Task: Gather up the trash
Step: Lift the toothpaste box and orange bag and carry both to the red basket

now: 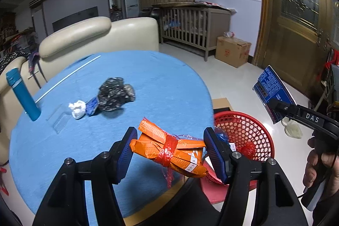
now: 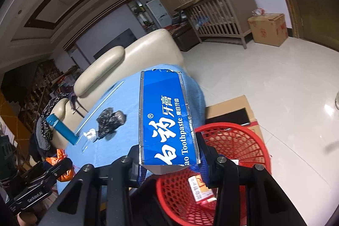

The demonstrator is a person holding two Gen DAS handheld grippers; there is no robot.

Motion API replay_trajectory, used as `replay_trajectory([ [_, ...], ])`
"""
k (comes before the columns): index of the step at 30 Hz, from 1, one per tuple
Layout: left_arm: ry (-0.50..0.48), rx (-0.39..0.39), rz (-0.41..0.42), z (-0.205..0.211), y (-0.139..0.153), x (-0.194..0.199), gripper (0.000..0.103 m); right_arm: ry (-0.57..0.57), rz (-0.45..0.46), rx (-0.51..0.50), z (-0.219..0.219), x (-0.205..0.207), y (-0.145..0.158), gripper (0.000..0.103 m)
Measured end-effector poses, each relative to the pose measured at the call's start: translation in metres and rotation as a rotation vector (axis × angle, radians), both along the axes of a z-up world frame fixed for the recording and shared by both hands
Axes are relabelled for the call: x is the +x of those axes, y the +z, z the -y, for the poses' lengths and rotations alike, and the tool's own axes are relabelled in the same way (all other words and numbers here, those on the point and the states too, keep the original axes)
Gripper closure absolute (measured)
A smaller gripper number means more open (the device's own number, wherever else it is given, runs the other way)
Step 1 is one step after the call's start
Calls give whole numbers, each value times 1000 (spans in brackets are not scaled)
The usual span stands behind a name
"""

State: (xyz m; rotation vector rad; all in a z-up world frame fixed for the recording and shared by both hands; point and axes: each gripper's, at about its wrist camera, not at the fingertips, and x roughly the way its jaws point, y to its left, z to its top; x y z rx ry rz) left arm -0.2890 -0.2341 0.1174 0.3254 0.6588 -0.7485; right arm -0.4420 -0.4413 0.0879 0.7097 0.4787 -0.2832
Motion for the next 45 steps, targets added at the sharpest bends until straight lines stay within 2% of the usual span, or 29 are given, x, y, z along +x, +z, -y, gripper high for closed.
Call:
replay_trajectory([
  [17,-110,63,-15,48,-14,-21,37,-58,-51,81,28,-25,-45,61],
  [45,-163,99,-22,73,-24,-32,37,-75,-76,131,34,-34,-68,61],
])
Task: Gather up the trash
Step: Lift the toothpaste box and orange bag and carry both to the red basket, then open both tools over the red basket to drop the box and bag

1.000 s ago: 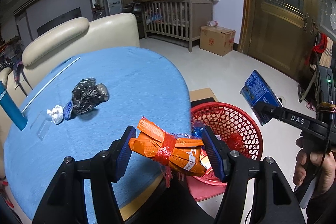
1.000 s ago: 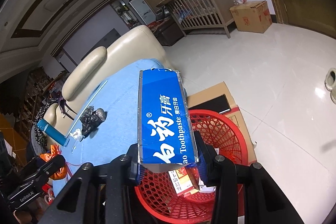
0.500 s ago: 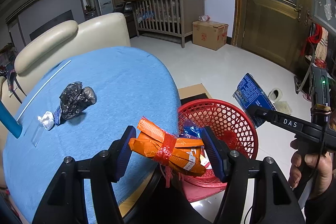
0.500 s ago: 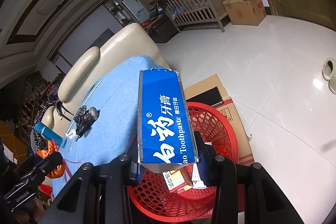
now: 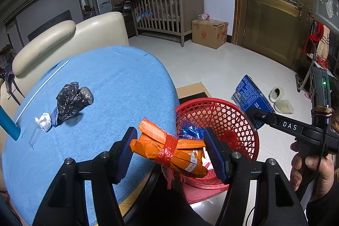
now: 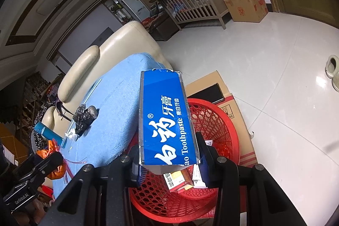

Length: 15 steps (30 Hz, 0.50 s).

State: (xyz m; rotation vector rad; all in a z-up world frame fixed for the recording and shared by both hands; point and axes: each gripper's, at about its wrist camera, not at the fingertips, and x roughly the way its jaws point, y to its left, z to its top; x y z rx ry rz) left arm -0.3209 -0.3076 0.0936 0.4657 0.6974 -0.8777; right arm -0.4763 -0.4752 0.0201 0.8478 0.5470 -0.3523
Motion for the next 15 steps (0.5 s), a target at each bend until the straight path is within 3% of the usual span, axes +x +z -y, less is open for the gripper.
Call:
replay_trajectory([
  [15,-4,1,-3,2,-3,-1,37,18,-10,3,-6,5,-4,61],
])
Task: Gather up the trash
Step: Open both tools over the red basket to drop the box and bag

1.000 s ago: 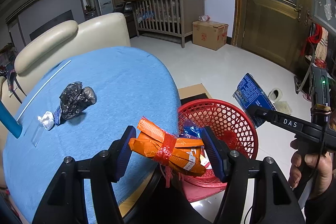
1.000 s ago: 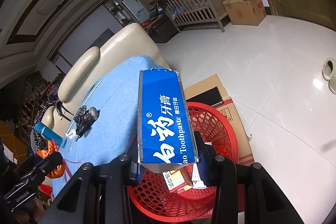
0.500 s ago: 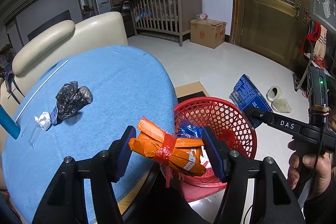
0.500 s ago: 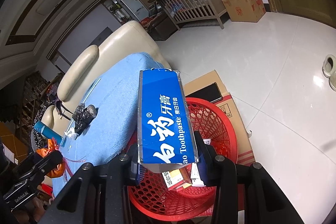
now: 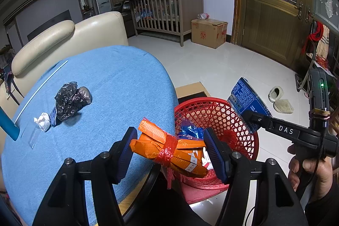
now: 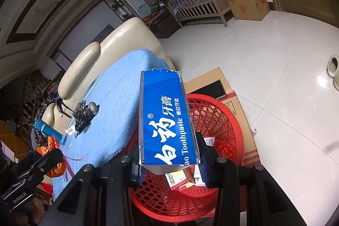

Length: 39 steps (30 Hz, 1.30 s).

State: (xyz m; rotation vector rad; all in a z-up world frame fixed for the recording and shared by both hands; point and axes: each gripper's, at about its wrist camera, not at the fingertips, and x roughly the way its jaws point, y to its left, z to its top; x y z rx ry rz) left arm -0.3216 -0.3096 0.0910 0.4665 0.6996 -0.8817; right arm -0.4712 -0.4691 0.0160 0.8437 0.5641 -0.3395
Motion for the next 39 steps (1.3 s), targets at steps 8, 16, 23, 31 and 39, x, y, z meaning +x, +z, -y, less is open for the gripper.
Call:
replay_trajectory([
  [8,-4,0,0,1,-1,-1,37,25,-11,-10,-6,8,-1,61],
  [16,-10,0,0,1,-2,-2,37,12,-140,-9,-11,27,-17,26],
  [23,-18,9,-9,5,-7,-2,37,-53,-115,-24,0,8,-11,26],
  [31,-85,38,-25,36,-16,-9,37,-128,-67,-32,10,-8,3,26],
  [39,-160,87,-100,78,-31,-12,35,-211,-22,-43,21,-26,12,26],
])
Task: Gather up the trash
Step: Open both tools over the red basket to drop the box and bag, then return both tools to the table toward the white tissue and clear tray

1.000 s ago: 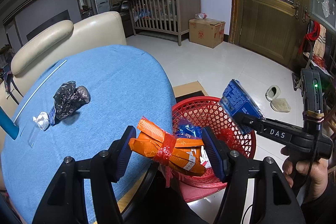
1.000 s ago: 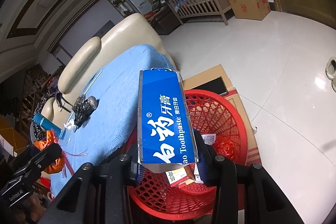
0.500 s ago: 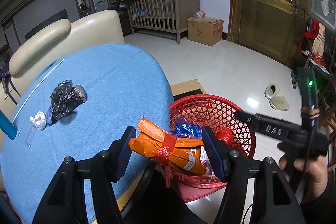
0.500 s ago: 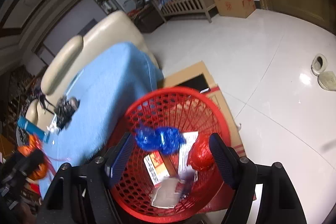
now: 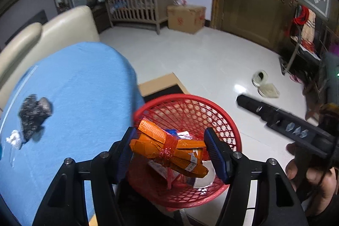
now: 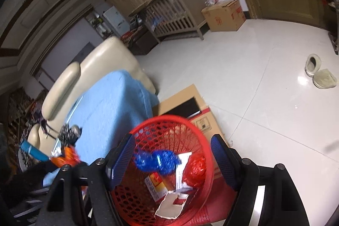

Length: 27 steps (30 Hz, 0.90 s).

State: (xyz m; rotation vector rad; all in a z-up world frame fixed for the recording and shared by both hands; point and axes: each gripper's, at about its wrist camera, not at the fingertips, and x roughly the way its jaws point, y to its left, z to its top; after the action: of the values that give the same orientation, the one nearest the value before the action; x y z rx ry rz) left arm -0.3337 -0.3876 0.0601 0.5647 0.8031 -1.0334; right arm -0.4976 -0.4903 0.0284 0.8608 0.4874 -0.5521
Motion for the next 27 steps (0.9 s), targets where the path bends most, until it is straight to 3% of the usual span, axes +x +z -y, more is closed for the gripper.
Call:
replay_trajectory([
  [4,-3,48,-10,9,-10,3,26,-70,30,-8,11,-16,9,26],
  [11,103,-37,-69,-32,10,38,26,-82,37,-13,15,-17,19,26],
  [17,302,-107,-43,-105,27,86,25,28,24,-39,-10,17,31,26],
  [21,448,-131,-37,-156,26,113,25,122,9,-64,-34,46,39,26],
  [27,585,-148,-48,-218,12,135,25,309,-32,-118,-87,99,50,26],
])
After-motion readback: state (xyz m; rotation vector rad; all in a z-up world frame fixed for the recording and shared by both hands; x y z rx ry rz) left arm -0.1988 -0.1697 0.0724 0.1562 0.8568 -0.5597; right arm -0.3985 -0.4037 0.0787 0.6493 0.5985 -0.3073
